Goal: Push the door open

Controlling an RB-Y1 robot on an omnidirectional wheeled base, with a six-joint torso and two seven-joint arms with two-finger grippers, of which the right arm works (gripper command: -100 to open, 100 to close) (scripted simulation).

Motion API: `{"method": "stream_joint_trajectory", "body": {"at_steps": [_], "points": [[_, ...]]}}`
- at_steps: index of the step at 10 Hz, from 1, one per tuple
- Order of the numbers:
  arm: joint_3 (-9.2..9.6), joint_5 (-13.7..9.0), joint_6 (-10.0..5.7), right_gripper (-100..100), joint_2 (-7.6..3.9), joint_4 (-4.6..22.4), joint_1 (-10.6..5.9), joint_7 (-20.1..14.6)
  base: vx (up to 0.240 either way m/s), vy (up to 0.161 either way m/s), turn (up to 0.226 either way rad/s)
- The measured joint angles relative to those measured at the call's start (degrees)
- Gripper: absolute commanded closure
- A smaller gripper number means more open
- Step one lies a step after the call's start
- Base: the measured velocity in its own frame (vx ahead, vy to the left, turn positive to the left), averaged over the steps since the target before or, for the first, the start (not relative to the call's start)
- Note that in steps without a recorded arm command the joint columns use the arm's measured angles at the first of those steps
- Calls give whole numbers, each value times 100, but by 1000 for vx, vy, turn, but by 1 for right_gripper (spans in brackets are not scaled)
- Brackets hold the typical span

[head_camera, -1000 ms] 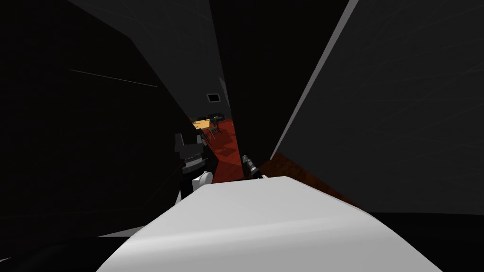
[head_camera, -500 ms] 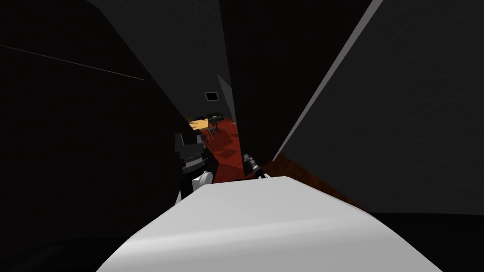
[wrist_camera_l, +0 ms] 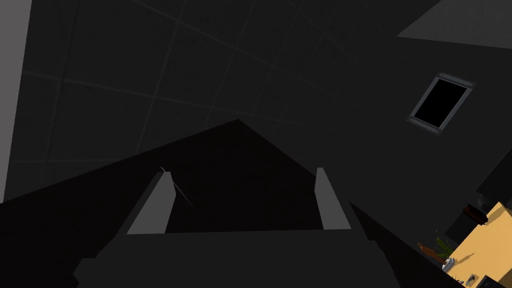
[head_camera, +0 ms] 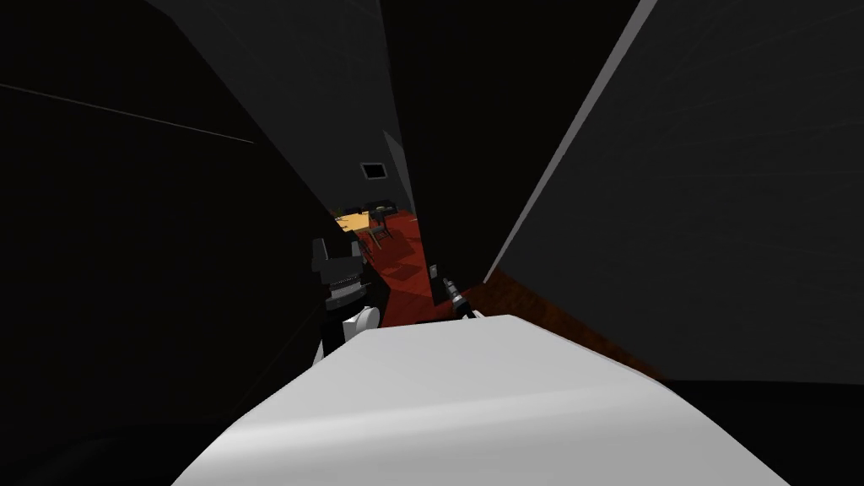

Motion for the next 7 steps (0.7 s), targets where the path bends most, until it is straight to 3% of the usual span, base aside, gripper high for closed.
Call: {"method": "stream_joint_trajectory", "body": {"at_steps": [2,3,7], "points": [[24,-14,18,-100,44,-64,50,-22,-223,-21,-37],[21,-27,-9,-100,125,4,16,-25,-99,-8,-7],[-18,-37,-27,-100,35,57,-27,-6,159,75,22]]}}
